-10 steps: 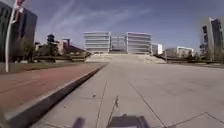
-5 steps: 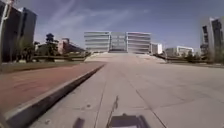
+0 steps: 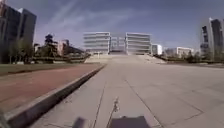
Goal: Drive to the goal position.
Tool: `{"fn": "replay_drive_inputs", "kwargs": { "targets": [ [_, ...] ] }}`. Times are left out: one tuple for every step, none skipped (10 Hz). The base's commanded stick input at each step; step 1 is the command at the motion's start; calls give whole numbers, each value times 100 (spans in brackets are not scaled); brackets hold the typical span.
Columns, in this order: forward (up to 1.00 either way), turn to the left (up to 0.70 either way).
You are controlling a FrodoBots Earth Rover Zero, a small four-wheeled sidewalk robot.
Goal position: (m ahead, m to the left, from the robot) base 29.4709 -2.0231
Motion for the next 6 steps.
{"fn": "replay_drive_inputs", "kwargs": {
  "targets": [
    [70, 0],
    [70, 0],
    [70, 0],
    [70, 0],
    [70, 0],
    [70, 0]
  ]
}}
